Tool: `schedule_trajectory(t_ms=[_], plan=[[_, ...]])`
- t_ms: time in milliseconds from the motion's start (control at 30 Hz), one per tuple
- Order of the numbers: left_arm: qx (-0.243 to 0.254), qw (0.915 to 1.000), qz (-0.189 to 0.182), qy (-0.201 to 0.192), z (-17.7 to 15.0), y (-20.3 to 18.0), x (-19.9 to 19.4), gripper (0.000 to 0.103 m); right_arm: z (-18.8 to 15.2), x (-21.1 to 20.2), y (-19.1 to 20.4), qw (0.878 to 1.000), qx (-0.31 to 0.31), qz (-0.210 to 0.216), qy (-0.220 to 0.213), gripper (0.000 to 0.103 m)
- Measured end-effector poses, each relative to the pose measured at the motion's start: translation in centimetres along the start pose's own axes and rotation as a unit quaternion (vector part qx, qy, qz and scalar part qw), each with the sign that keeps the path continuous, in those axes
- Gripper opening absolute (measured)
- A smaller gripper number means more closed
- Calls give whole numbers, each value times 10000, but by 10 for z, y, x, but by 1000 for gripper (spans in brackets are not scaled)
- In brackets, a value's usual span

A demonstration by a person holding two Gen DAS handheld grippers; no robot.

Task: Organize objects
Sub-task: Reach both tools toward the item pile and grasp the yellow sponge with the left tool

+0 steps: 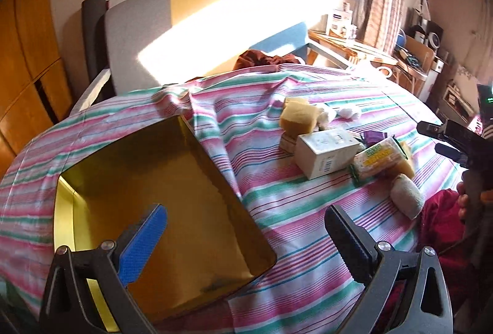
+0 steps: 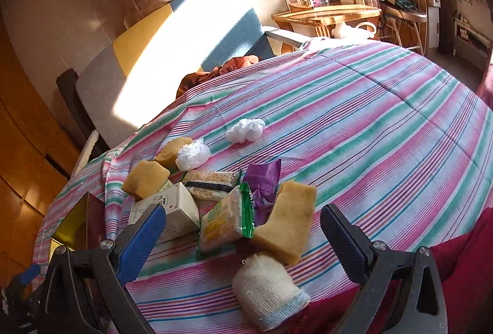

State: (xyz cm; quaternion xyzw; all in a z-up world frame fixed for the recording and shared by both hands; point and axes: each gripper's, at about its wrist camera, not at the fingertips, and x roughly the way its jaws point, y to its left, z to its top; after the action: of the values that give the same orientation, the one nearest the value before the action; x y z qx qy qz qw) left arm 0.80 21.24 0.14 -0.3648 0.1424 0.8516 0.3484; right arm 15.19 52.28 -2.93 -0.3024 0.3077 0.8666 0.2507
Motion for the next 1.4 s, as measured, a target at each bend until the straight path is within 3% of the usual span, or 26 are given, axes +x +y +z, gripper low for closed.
schedule_trajectory(t_ms=[167,300,500,833,900,933,1100,1400], plan=[[117,9994,-309,85,36,-22,26,103,0,-1,-5,9993,250,281,-49,102],[203,9989,-339,244,69,-38,61,103,-1,-4,-8,9983,365,447,-115,102],[807,9960,-145,352,108,-64,121,103,0,1,-14,9959,573,693,-36,102],[1430,9867,-81,771,132,-87,201,102,0,7,-20,9929,755,916,91,102],[1374,9861,-199,910,131,-86,212,81,0,7,-21,9927,789,910,90,102],[1259,9857,-385,1051,129,-83,216,55,0,7,-22,9926,806,905,91,102],[764,9919,-574,838,120,-65,195,54,0,8,-23,9925,862,862,80,102],[273,9973,-627,271,94,-41,108,54,0,9,-41,9853,1378,1006,109,102]])
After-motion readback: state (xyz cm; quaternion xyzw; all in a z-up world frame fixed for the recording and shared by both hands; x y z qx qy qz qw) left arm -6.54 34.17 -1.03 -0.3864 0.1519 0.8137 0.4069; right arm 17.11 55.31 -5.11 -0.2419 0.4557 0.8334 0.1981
